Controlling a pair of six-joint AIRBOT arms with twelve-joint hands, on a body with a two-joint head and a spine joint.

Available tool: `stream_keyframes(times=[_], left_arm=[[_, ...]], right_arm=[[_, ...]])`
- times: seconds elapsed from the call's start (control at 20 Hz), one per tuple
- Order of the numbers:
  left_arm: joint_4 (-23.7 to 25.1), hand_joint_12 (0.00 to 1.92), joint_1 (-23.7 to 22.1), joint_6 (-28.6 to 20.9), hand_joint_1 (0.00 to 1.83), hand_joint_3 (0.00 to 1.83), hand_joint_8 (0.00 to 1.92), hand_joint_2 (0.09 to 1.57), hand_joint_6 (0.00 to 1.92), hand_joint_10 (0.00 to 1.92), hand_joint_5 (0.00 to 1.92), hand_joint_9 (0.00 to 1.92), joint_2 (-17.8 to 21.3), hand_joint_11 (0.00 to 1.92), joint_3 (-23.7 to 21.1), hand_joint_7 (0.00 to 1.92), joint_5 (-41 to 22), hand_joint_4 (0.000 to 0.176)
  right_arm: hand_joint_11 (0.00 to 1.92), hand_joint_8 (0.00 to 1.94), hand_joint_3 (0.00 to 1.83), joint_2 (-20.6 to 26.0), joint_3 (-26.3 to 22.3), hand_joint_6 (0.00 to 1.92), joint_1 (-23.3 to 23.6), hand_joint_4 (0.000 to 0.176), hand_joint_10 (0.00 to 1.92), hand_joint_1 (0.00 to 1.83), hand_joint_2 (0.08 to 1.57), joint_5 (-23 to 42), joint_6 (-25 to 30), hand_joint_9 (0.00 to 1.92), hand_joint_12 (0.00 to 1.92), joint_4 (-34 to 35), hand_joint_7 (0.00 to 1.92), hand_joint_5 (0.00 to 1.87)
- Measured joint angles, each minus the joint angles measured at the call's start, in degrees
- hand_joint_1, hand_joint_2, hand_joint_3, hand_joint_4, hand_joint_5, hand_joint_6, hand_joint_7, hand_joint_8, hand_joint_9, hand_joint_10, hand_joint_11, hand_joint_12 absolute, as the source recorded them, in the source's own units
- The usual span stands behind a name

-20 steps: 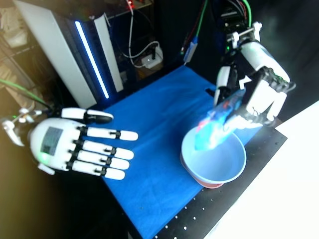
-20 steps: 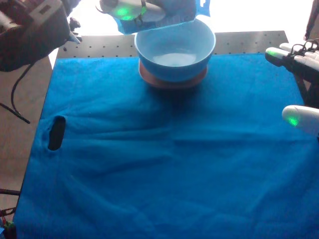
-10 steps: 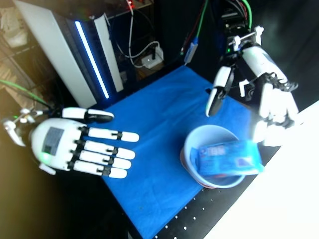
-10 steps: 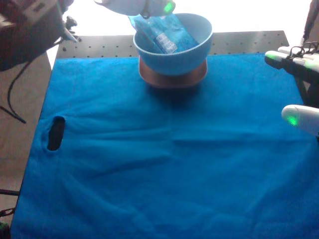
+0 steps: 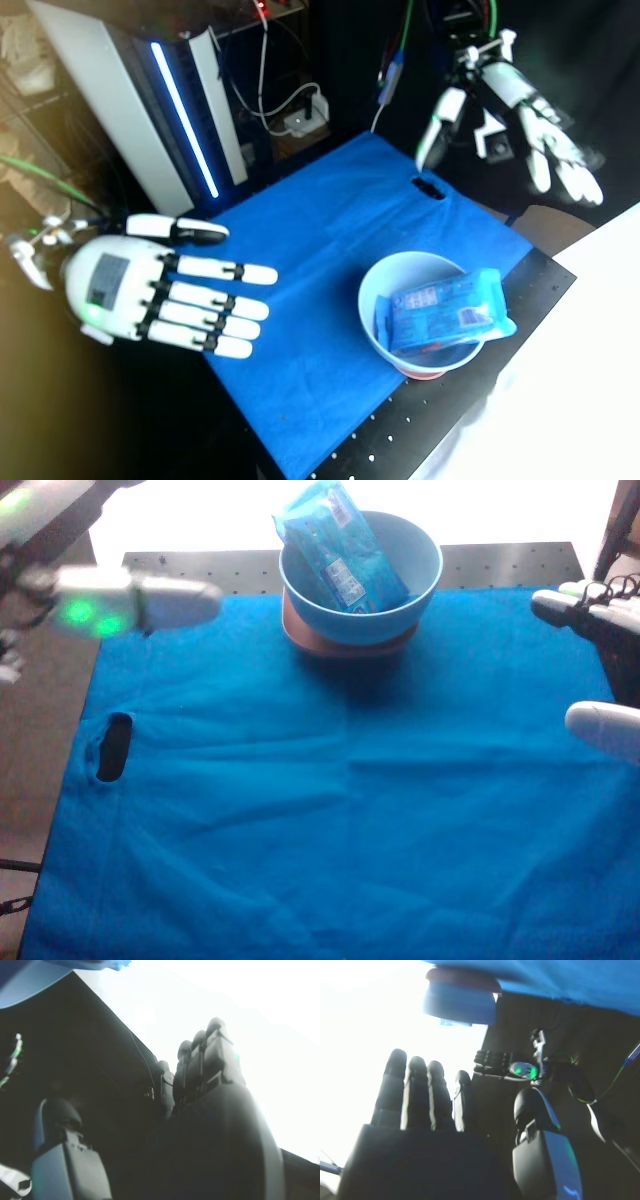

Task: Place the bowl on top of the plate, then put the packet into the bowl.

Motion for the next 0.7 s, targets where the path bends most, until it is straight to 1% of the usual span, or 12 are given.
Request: stream_keyframes(times=[0.1,0.15,0.2,0.25,0.3,0.35,0.4,0.45,0.5,0.55,0.65,0.7], left_arm=[[-2.1,0.0,5.9,0.0,0.71,0.0,0.0,0.85,0.0,0.0,0.15,0.0,2.8,0.0,-3.2,0.06,-4.3,0.093],[-4.2,0.0,9.2,0.0,0.73,0.0,0.0,0.86,0.0,0.0,0.13,0.0,3.8,0.0,-4.9,0.05,-6.1,0.096],[-6.5,0.0,12.5,0.4,0.73,0.0,0.0,0.83,0.0,0.0,0.12,0.0,4.4,0.0,-6.5,0.04,-8.2,0.136],[-8.3,0.0,15.1,0.9,0.69,0.0,0.0,0.82,0.0,0.0,0.09,0.0,4.7,0.0,-7.9,0.03,-10.2,0.14],[-10.8,0.0,20.0,1.1,0.72,0.0,0.0,0.8,0.01,0.0,0.11,0.0,5.3,0.0,-10.3,0.04,-13.6,0.127],[-14.4,0.0,27.2,1.1,0.79,0.0,0.0,0.79,0.01,0.0,0.11,0.0,5.4,0.0,-13.5,0.03,-18.8,0.115],[-15.8,0.0,29.2,1.1,0.79,0.0,0.0,0.79,0.01,0.0,0.11,0.0,5.4,0.0,-14.5,0.03,-20.4,0.115],[-18.8,0.0,33.0,1.2,0.8,0.0,0.0,0.79,0.0,0.0,0.1,0.0,5.4,0.0,-16.5,0.01,-23.7,0.131],[-20.9,0.0,35.1,1.2,0.81,0.0,0.0,0.8,0.0,0.0,0.08,0.0,5.4,0.0,-17.8,0.0,-27.1,0.121],[-21.7,0.0,36.3,1.2,0.79,0.0,0.0,0.79,0.0,0.0,0.07,0.0,5.4,0.0,-18.4,0.0,-29.0,0.126],[-25.0,0.0,39.3,-0.8,0.72,0.0,0.0,0.8,0.0,0.0,0.05,0.0,4.6,0.0,-20.4,0.0,-36.7,0.098],[-25.5,0.0,39.6,-0.8,0.68,0.0,0.0,0.81,0.0,0.0,0.05,0.0,4.1,0.0,-20.7,0.01,-37.5,0.079]], right_arm=[[0.0,0.0,0.0,0.9,-1.8,0.0,-3.8,0.1,0.0,0.23,1.27,3.8,0.0,0.0,0.0,2.0,0.01,0.04],[0.0,0.0,0.0,1.5,-3.2,0.0,-6.5,0.102,0.0,0.2,1.27,6.0,0.0,0.0,0.0,4.0,0.0,0.03],[0.0,0.0,0.0,2.0,-4.4,0.01,-8.7,0.057,0.0,0.18,1.26,8.1,0.0,0.0,0.0,6.1,0.0,0.04],[0.0,0.0,0.0,2.4,-5.2,0.01,-10.3,0.116,0.0,0.19,1.24,10.0,0.0,0.0,0.0,7.4,0.01,0.06],[0.0,0.0,0.0,2.9,-6.0,0.0,-12.5,0.148,0.0,0.17,1.26,13.0,0.0,0.0,0.0,9.5,0.01,0.04],[0.0,0.0,0.02,3.4,-7.1,0.0,-15.2,0.097,0.0,0.19,1.31,16.4,0.0,0.0,0.0,12.5,0.01,0.05],[0.0,0.0,0.02,3.5,-7.5,0.0,-15.8,0.097,0.0,0.19,1.31,17.0,0.0,0.0,0.0,13.3,0.01,0.05],[0.0,0.0,0.02,3.7,-8.0,0.0,-16.0,0.1,0.0,0.21,1.33,17.4,0.0,0.0,0.0,14.7,0.02,0.06],[0.0,0.0,0.02,3.7,-8.3,0.0,-16.0,0.11,0.0,0.21,1.34,17.8,0.0,0.0,0.0,14.7,0.03,0.05],[0.0,0.0,0.02,3.7,-8.5,0.0,-16.2,0.106,0.0,0.18,1.35,18.3,0.0,0.01,0.0,14.5,0.03,0.05],[0.0,0.01,0.0,3.7,-8.9,0.0,-16.7,0.127,0.0,0.17,1.33,18.8,0.0,0.01,0.0,13.7,0.04,0.05],[0.0,0.01,0.0,3.7,-9.0,0.0,-16.7,0.153,0.0,0.17,1.32,18.8,0.0,0.01,0.0,14.2,0.05,0.06]])
